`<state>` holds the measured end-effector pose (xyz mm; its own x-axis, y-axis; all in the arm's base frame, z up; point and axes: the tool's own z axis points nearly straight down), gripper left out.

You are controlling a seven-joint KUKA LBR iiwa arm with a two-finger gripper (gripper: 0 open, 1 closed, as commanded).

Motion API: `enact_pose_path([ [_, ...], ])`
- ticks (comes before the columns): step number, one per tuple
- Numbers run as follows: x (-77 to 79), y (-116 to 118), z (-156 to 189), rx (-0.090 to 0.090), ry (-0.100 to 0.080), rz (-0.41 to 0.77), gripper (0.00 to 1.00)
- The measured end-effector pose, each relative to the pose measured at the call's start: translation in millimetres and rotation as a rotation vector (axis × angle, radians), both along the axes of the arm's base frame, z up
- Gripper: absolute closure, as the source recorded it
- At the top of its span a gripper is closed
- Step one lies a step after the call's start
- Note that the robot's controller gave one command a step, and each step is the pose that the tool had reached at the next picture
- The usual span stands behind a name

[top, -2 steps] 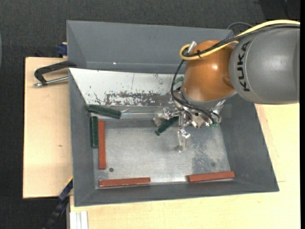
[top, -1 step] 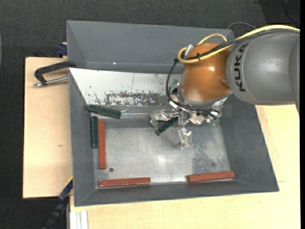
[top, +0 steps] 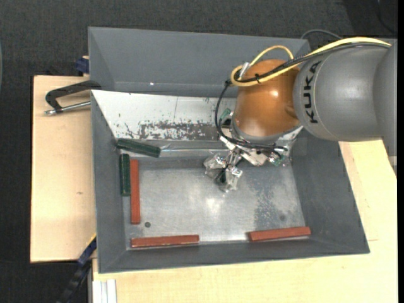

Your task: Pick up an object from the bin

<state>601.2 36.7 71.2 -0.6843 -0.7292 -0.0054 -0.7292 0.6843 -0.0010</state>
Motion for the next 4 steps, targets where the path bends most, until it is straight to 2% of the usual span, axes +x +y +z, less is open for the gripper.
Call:
enact_pose_path([
  [2,-1.4,0,4,0.0,0.005,0.0,1.0],
  [3,-3.1,0,25,-0.001,0.011,0.0,1.0],
  [4,-1.2,1,51,-0.001,0.004,0.0,1.0],
])
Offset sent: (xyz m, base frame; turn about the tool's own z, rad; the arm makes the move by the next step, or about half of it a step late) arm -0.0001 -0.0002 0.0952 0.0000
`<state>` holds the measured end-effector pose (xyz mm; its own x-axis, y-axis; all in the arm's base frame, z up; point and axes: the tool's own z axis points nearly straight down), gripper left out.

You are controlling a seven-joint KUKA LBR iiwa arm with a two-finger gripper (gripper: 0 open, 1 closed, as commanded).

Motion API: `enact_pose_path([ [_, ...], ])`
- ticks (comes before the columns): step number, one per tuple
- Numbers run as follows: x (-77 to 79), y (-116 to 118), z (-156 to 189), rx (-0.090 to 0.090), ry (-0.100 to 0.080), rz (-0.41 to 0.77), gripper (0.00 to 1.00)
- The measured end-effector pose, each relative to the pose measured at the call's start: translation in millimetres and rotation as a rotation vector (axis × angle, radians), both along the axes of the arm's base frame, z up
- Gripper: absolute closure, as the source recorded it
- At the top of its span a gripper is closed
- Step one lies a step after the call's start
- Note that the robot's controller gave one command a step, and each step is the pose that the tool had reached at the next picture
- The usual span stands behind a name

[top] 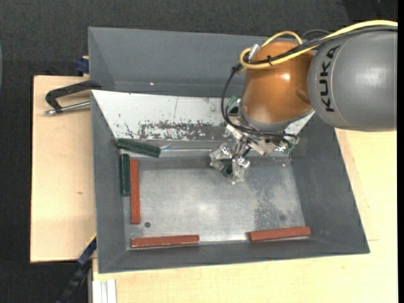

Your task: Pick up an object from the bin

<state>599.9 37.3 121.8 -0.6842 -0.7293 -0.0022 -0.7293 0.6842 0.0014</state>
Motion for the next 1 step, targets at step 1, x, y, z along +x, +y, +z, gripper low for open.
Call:
enact_pose_path([
  [1,1.5,0.2,19.8,0.0,-0.007,0.0,1.0],
])
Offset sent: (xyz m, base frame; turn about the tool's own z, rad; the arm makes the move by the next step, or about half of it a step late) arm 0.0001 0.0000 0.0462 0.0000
